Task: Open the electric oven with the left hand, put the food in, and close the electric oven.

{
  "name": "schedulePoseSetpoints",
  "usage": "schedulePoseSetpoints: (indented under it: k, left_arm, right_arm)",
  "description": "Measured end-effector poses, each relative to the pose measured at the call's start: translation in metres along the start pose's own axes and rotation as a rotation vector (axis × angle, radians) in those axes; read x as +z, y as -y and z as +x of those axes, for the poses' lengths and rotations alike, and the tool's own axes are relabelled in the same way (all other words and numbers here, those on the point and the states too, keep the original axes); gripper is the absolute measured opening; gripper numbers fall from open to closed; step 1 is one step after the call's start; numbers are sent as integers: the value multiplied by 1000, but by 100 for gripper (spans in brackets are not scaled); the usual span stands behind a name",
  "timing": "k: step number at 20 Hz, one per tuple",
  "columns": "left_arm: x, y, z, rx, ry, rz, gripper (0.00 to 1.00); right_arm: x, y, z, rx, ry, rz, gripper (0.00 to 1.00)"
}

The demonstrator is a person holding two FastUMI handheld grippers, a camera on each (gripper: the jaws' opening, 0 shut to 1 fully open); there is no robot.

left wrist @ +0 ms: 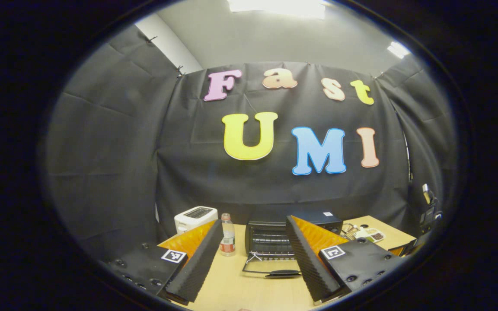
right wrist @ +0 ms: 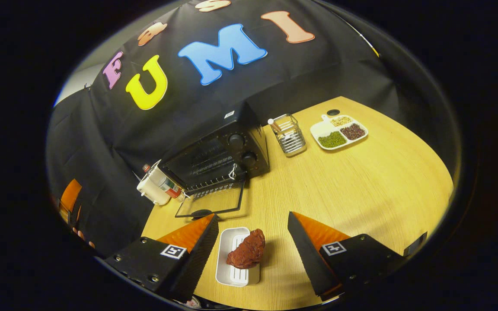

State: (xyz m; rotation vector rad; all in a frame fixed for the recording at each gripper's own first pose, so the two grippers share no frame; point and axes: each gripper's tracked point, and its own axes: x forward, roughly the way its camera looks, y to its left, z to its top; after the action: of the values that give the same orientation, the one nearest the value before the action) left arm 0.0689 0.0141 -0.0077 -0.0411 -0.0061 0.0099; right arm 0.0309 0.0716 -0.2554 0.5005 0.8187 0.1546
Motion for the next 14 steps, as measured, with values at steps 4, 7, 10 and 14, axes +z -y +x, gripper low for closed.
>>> schedulePoseSetpoints:
  k: [4, 7, 10, 14]
  left_arm:
    - [7, -7, -3, 18, 12, -5, 100]
    - [5, -15, -7, 35, 9, -9, 100]
    - [2, -22, -9, 51, 1, -12, 97]
    - [4, -28, -11, 59, 2, -24, 100]
  right_arm:
    - [-21, 6, 13, 1, -70, 68, 98]
    - [-35, 10, 19, 2, -119, 126, 98]
    - [-49, 10, 26, -2, -162, 174, 98]
    - [-63, 4, 30, 19, -208, 221, 81]
